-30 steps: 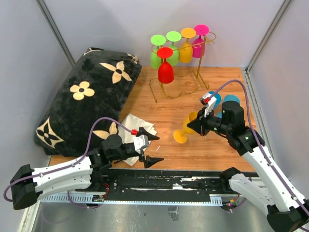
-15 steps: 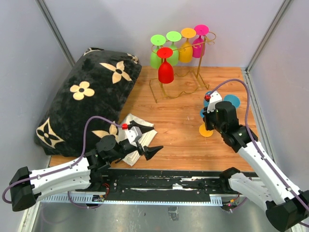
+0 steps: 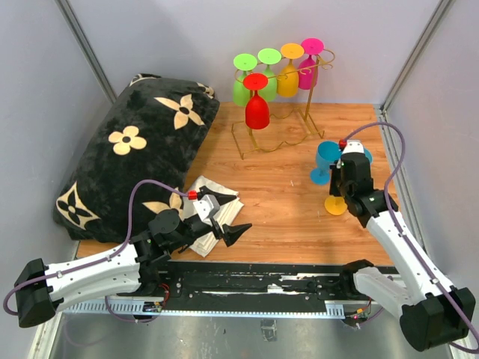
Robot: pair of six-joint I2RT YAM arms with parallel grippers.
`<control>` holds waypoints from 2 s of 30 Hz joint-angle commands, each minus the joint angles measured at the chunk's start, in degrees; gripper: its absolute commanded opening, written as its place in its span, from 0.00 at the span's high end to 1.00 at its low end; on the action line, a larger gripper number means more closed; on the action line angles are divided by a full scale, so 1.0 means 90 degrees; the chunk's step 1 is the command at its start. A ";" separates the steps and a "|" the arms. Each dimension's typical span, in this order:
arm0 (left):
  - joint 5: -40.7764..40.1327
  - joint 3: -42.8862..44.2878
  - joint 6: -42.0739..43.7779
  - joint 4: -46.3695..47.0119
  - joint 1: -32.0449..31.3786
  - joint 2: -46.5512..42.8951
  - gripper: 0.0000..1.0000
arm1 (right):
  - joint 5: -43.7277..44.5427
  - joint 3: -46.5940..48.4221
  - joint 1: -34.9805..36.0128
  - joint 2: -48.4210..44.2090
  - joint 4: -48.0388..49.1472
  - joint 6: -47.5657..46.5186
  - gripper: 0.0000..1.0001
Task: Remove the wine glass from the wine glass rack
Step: Place the wine glass at the center of the board.
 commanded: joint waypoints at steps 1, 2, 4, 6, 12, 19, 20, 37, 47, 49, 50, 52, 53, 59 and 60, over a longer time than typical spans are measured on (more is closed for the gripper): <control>-0.0151 -0.0019 0.0061 0.0060 -0.0003 -0.0060 0.00 | -0.0177 -0.0233 -0.0726 -0.0147 -0.0018 0.0540 0.98; -0.0141 -0.0015 0.0079 0.0069 -0.0007 -0.0052 0.00 | -0.0358 -0.0267 -0.0856 -0.0163 0.0012 0.0567 0.98; -0.0132 0.0000 0.0107 0.0087 -0.0010 -0.0024 0.00 | -0.0773 -0.0321 -0.1069 -0.0179 0.0112 0.0587 0.98; -0.0124 0.0020 0.0139 0.0106 -0.0007 -0.0001 0.00 | -0.0833 -0.0340 -0.1170 -0.0154 0.0129 0.0608 0.98; -0.0147 0.0103 0.0181 0.0066 -0.0004 0.0087 0.00 | -0.0633 -0.0313 -0.1276 0.0014 0.0316 0.0423 0.96; -0.0185 0.0227 0.0229 -0.0040 -0.0005 0.0235 0.00 | -0.0305 -0.0096 -0.1320 0.0260 0.0290 0.0382 0.96; -0.0194 0.0230 0.0228 -0.0038 -0.0008 0.0249 0.00 | -0.0315 -0.0102 -0.1334 0.0239 0.0288 0.0378 0.95; -0.0198 0.0133 0.0147 0.0148 -0.0010 0.0438 0.00 | -0.0291 -0.0234 -0.1457 0.0239 0.0328 0.0200 0.85; -0.0317 0.0196 0.0096 0.0054 -0.0009 0.0401 0.00 | -0.0529 0.0006 -0.1477 -0.0062 0.0337 0.0234 0.74; -0.0356 0.0259 0.0023 -0.0051 -0.0005 0.0356 0.00 | -0.0557 0.0106 -0.1477 -0.0116 0.0307 0.0212 0.73; -0.0402 0.0289 -0.0044 -0.0094 -0.0002 0.0346 0.00 | -0.0574 0.0159 -0.1477 -0.0146 0.0273 0.0184 0.72; -0.0606 0.0331 -0.0234 -0.0225 -0.0007 0.0317 0.00 | -0.0648 0.0274 -0.1477 -0.0189 0.0175 0.0162 0.70; -0.0758 0.0345 -0.0362 -0.0294 -0.0007 0.0307 0.00 | -0.0708 0.0318 -0.1477 -0.0231 0.0126 0.0154 0.69; -0.1686 0.0465 -0.1062 -0.0742 -0.0001 0.0340 0.00 | -0.1406 0.0404 -0.1477 -0.0575 0.0159 0.0267 0.62; -0.1866 0.0540 -0.1281 -0.0879 -0.0009 0.0363 0.00 | -0.1512 0.0433 -0.1477 -0.0617 0.0187 0.0310 0.59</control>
